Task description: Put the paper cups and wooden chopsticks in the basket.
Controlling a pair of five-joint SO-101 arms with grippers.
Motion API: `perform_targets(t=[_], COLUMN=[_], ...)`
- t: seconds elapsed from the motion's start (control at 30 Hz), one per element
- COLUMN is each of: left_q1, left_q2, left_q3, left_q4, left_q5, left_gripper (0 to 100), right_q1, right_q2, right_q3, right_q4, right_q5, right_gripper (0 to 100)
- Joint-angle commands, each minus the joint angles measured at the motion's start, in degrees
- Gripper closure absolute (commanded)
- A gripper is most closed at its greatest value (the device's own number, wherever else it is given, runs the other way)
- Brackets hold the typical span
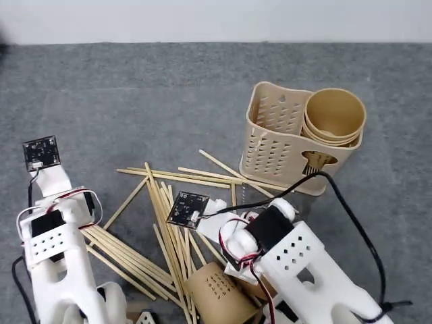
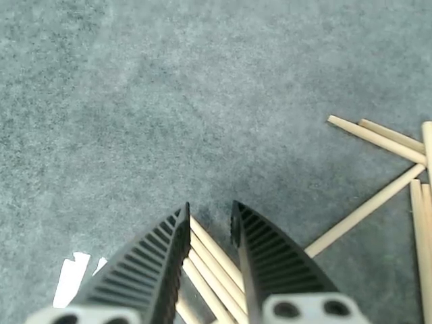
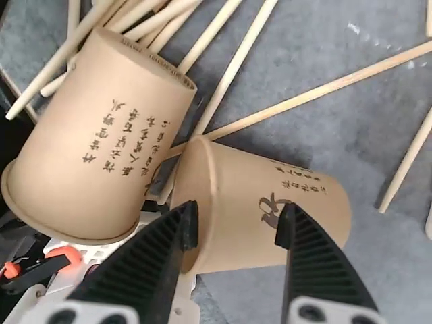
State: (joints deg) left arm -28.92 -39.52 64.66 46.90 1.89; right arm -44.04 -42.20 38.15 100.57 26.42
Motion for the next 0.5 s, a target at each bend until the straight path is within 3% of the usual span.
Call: perform_targets(t=[0.0, 0.2, 0.47], left_q1=[0.18, 0.18, 0.18], left_q2=[-1.85, -1.85, -1.76], left_q3=[-0.40, -0.40, -0.40], left_q4=[-1.23, -1.23, -1.23], left_q5=[-0.35, -0.35, -0.35], left_gripper=[91, 91, 91], right_q1=[-0.48, -0.22, -0.22], right_q2=[3.30, 14.02, 15.78], right_q3=[-0.26, -0.44, -0.44], right_q4=[2.24, 0.04, -2.95], right_q5=[0.44, -4.04, -4.04], right_gripper=[78.9, 78.9, 79.0])
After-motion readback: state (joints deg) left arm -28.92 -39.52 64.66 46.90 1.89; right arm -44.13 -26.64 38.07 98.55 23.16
